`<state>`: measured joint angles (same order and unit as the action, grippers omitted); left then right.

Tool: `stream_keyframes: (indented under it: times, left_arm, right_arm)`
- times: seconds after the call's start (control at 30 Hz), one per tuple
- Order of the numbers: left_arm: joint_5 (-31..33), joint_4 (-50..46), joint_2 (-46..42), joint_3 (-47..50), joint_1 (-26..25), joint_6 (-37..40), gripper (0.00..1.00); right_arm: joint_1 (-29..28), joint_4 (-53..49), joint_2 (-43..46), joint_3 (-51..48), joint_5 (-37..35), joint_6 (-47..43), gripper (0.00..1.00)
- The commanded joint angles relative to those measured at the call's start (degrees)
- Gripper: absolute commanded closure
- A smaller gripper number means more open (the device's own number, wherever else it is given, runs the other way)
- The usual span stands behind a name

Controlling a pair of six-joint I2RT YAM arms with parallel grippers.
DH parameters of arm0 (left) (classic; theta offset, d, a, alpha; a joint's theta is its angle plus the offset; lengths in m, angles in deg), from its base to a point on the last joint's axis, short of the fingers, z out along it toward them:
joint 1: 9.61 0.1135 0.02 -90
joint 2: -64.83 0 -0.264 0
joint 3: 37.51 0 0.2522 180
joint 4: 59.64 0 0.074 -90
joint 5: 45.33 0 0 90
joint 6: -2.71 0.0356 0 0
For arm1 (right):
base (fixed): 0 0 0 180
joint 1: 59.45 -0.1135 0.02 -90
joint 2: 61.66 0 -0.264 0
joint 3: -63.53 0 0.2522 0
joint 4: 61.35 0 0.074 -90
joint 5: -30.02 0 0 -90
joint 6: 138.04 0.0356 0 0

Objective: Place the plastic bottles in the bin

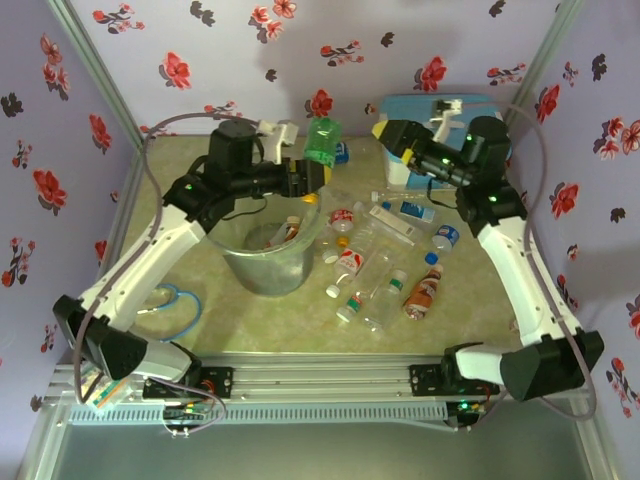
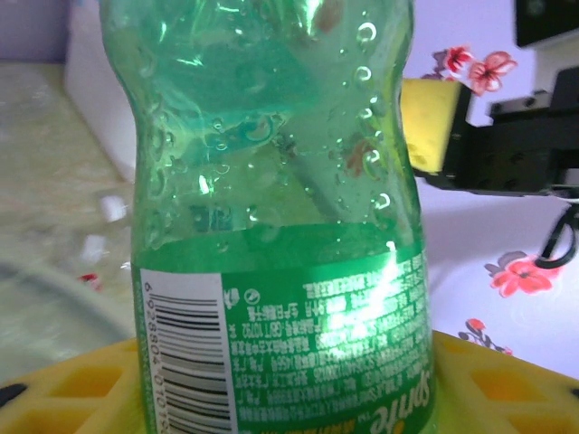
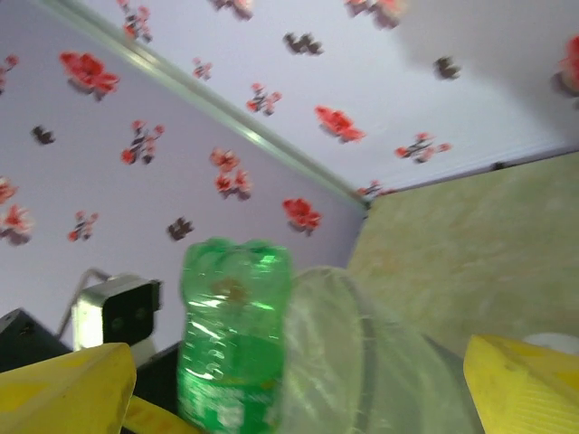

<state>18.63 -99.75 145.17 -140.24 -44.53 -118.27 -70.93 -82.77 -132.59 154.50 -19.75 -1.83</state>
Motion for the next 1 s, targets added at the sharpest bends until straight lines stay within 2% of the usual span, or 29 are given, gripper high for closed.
stream_keyframes:
  times: [0.0,0.17,0.43,0.7,0.97]
  left_arm:
    - [3.31,-9.75,-5.31,-0.75,2.23,2.86,0.57]
    - [8.99,-23.61,-7.91,-1.19,4.81,4.84,0.60]
    - [19.48,-33.39,-5.64,1.43,4.53,7.51,0.65]
    - [19.70,-30.53,-2.13,7.21,2.77,8.31,0.69]
    - [19.81,-27.94,-0.84,11.41,1.14,8.26,0.66]
  right_arm:
    - [2.50,-11.01,3.13,0.10,-5.25,-6.98,0.06]
    - [6.62,-16.59,4.92,-3.30,-9.59,-11.14,0.06]
    - [11.51,-18.07,6.79,-9.90,-9.97,-12.76,0.06]
    - [14.18,-21.60,9.15,-13.02,-12.44,-15.34,0.06]
    - [15.26,-22.40,9.98,-14.49,-12.77,-15.72,0.06]
